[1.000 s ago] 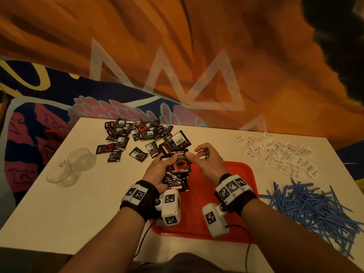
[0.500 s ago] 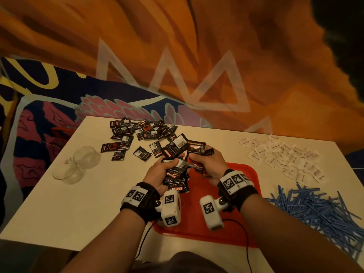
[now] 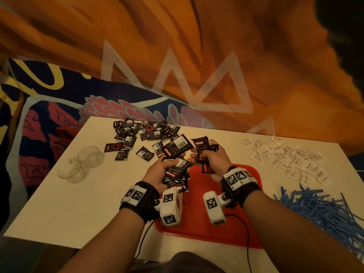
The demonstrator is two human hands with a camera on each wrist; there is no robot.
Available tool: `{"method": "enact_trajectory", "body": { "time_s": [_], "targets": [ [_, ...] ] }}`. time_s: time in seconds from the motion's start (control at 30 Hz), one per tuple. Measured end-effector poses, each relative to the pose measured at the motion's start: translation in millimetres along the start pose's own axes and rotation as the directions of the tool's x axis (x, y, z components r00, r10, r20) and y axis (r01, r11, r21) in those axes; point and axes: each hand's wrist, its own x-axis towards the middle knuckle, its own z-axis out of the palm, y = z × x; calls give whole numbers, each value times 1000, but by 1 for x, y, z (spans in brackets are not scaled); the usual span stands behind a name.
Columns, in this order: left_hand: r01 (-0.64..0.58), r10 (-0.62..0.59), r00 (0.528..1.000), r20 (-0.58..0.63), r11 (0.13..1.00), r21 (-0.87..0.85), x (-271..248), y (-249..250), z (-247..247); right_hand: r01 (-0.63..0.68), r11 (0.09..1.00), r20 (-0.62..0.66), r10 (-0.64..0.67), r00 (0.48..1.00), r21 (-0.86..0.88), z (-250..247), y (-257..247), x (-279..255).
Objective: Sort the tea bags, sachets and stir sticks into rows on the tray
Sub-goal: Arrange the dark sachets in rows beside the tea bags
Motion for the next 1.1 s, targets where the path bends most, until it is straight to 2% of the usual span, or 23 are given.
{"method": "enact_trajectory", "body": {
  "time_s": [0.13,0.23,0.33,0.47,0.53,0.6,0.7,0.77,0.83,0.93,1.03,1.1],
  "targets": [
    [12,-12,1000,3,1000,1,-2,-1,-4,42,999,8,-42,999,-31,0,0,0],
    [50,-51,998,23,999,10,-2,-2,-6,157,972,101,-141,985,-173,-2,-3,-3],
    [63,-63,998,18,997,37,1,-3,-8,289,849,181,-231,956,-443,1,1,-2],
    [57,-58,998,25,998,34,2,-7,-10,413,768,148,-394,907,-489,5,5,0],
    [54,-54,998,-19,999,2,5,-7,-11,500,667,155,-507,848,-552,6,2,-5],
    [47,-47,997,-63,999,-16,5,-7,-11,567,467,265,-564,782,-679,6,0,-11],
    [41,-47,994,-97,997,-65,5,-6,-8,573,158,454,-458,764,-804,4,2,-21],
    [60,-72,991,-114,992,-109,7,-7,-8,578,1,528,-404,747,-816,4,7,-26],
    [77,-91,990,-111,989,-126,8,-7,-6,562,-115,559,-381,737,-819,5,12,-29],
    [99,-113,991,-65,979,-179,5,-8,1,529,-184,558,-354,751,-828,7,15,-32],
    [132,-139,990,-13,963,-236,2,-11,2,471,-233,523,-287,803,-851,10,12,-36],
    [129,-134,991,-12,974,-187,1,-12,1,459,-229,505,-226,833,-858,10,11,-37]
  ]
}}
